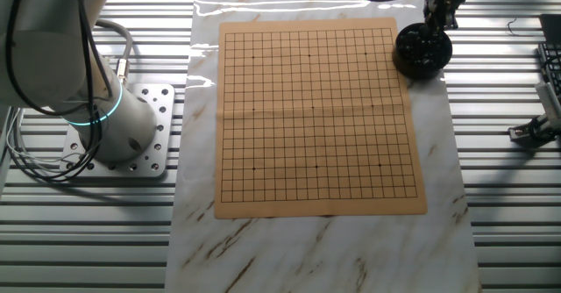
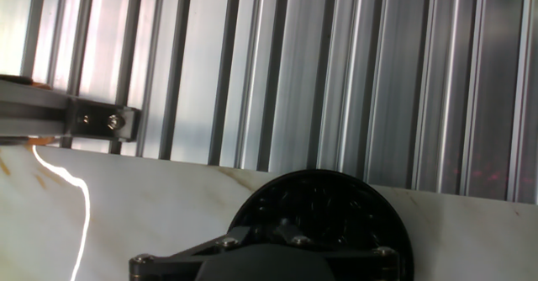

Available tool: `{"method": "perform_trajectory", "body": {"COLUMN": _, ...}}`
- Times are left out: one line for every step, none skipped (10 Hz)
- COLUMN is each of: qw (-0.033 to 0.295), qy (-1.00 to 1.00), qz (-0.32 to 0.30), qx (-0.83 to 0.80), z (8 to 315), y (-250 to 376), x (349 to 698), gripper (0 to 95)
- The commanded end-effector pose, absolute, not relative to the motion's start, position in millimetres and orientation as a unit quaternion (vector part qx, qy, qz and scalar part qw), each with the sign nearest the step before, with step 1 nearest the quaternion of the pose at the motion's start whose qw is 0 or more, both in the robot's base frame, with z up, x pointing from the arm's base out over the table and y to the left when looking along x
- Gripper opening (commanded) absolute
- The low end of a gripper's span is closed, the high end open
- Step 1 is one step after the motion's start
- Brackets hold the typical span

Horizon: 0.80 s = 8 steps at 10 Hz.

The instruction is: Play the first move as black on the 3-4 point in the upper right corner of the Go board

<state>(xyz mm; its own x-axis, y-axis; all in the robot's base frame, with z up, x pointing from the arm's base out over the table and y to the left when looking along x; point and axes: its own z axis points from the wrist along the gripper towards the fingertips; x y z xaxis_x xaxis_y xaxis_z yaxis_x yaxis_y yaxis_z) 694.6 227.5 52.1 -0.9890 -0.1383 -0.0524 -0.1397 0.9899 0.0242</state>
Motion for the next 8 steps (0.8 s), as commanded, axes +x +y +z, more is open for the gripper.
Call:
{"method": "perform_trajectory", "body": {"qw": 0.026, "qy": 0.997, "qz": 0.014, "qx": -0.068, "z": 53.5, "y": 227.8, "x": 694.9, "gripper": 0.0}}
{"method": "perform_trajectory", "body": {"qw": 0.026, "qy": 0.997, "qz": 0.015, "qx": -0.069, "z": 53.7, "y": 227.7, "x": 695.3, "gripper": 0.0}}
{"method": "perform_trajectory", "body": {"qw": 0.027, "qy": 0.997, "qz": 0.013, "qx": -0.072, "z": 54.8, "y": 227.1, "x": 696.8, "gripper": 0.0}}
{"method": "perform_trajectory", "body": {"qw": 0.025, "qy": 0.997, "qz": 0.013, "qx": -0.075, "z": 56.0, "y": 226.3, "x": 698.2, "gripper": 0.0}}
{"method": "perform_trajectory", "body": {"qw": 0.024, "qy": 0.997, "qz": 0.013, "qx": -0.079, "z": 57.3, "y": 225.5, "x": 699.5, "gripper": 19.0}}
{"method": "perform_trajectory", "body": {"qw": 0.024, "qy": 0.996, "qz": 0.011, "qx": -0.080, "z": 58.9, "y": 224.4, "x": 701.1, "gripper": 19.0}}
{"method": "perform_trajectory", "body": {"qw": 0.024, "qy": 0.997, "qz": 0.012, "qx": -0.079, "z": 59.7, "y": 224.0, "x": 702.7, "gripper": 19.0}}
{"method": "perform_trajectory", "body": {"qw": 0.024, "qy": 0.997, "qz": 0.009, "qx": -0.078, "z": 60.1, "y": 223.4, "x": 704.7, "gripper": 19.0}}
